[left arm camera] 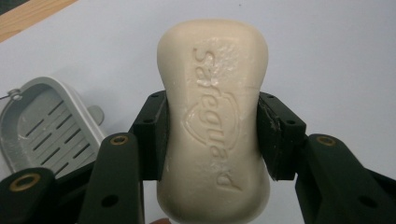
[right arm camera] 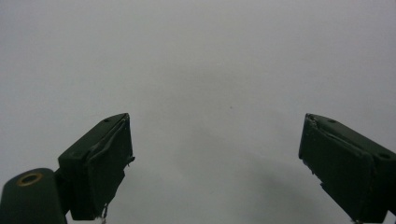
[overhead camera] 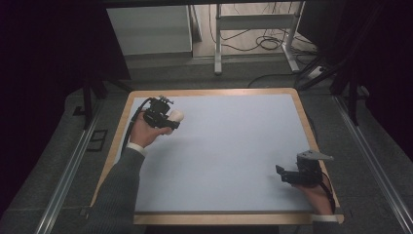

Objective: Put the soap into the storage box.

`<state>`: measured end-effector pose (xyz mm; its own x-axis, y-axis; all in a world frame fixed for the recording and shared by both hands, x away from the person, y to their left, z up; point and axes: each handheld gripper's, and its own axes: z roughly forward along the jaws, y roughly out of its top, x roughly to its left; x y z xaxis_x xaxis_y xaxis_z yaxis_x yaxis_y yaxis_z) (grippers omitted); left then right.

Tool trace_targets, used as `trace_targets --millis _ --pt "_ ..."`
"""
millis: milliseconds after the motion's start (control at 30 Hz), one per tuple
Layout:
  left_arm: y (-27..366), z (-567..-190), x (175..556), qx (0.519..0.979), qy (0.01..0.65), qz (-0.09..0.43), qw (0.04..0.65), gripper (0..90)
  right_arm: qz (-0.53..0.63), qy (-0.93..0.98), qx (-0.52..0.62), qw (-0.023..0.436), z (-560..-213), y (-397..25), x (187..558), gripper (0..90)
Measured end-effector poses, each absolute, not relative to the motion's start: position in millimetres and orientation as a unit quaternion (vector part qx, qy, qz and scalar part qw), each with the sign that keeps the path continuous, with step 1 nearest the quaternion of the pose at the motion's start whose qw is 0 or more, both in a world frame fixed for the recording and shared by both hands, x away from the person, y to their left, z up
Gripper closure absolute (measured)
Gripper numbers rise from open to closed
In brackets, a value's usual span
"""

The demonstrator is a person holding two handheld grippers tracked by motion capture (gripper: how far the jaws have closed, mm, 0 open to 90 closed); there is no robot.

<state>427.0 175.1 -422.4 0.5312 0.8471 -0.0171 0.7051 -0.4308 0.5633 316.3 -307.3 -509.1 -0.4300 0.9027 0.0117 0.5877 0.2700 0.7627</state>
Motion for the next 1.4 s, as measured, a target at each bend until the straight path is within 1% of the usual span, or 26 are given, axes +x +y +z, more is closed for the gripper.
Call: trace_targets --millis 767,1000,1400 --pt "211 -437 448 0.807 0.514 0.136 0.256 49.6 0.356 0.766 0.488 0.220 -511 -309 317 9.8" --pt "227 -442 457 0.790 0.543 0.133 0.253 49.6 0.354 0.766 0.489 0.220 -512 -309 317 9.7" --pt "244 -447 464 0.769 0.571 0.134 0.255 49.6 0.354 0.766 0.489 0.220 -512 -309 318 9.8"
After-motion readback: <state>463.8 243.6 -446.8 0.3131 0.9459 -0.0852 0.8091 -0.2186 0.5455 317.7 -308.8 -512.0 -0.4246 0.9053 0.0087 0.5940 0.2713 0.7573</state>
